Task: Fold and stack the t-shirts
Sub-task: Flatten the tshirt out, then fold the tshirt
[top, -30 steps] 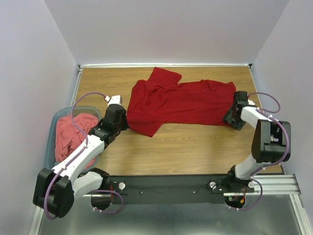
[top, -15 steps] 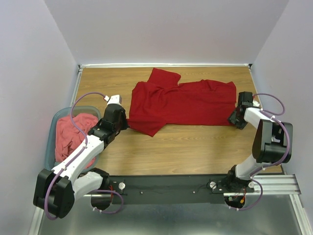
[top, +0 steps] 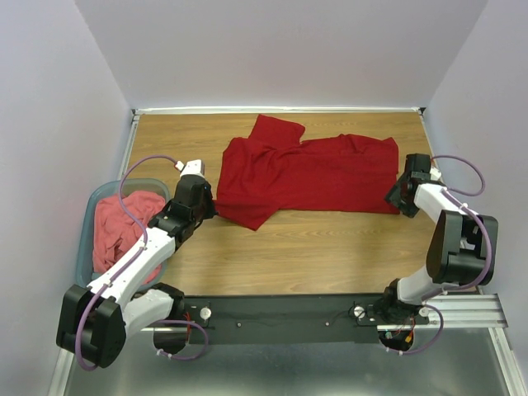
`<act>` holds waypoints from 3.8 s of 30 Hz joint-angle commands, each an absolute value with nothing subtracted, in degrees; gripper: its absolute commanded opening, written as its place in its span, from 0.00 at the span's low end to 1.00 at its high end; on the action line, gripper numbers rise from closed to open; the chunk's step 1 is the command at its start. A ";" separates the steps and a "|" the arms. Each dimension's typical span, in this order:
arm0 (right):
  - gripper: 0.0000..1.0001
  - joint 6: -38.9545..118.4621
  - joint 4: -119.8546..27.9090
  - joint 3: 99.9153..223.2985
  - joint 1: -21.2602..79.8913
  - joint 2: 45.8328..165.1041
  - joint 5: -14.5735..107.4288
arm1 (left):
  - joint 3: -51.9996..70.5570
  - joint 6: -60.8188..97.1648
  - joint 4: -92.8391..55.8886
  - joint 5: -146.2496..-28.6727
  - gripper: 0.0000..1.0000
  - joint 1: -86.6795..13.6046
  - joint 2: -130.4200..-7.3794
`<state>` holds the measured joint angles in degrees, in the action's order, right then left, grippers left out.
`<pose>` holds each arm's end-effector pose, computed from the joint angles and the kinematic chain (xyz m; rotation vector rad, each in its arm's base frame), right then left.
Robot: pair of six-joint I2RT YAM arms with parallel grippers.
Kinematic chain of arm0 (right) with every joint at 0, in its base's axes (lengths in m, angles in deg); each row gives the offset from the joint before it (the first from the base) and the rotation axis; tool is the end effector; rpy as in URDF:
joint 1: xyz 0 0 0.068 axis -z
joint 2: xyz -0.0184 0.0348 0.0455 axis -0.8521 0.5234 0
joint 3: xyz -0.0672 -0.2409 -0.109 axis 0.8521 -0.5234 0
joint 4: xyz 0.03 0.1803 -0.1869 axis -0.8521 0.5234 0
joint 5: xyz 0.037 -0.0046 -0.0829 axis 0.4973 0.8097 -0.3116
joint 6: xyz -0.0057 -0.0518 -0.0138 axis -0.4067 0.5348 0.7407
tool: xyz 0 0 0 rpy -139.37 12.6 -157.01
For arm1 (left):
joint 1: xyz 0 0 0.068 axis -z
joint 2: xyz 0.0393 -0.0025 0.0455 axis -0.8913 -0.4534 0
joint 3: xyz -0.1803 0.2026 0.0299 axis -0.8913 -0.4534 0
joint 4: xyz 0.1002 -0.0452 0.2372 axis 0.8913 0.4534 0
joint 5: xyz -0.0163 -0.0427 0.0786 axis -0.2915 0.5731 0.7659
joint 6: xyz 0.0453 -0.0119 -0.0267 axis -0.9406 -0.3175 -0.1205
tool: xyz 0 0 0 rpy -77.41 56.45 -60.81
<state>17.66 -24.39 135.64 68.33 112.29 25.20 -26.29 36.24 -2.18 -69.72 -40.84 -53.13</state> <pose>0.2877 -0.0587 0.1784 0.9367 2.4146 -0.1913 0.2081 -0.0786 0.2346 -0.2359 2.2161 -0.3169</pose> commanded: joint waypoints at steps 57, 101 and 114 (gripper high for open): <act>0.00 27.49 -12.12 181.95 70.13 87.77 33.25 | 36.95 24.97 6.31 -45.63 0.00 -48.27 -49.23; 0.00 21.96 -39.80 180.71 70.13 149.44 49.07 | 56.64 18.71 -6.97 -65.22 0.00 -52.22 -126.55; 0.00 22.93 -40.06 186.61 70.04 154.38 48.45 | 51.64 24.26 -6.18 -77.09 0.00 -53.98 -126.65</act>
<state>22.60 -39.13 185.04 69.78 152.74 48.41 53.27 22.54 -6.96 -72.85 -53.78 -126.94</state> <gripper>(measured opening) 0.011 0.007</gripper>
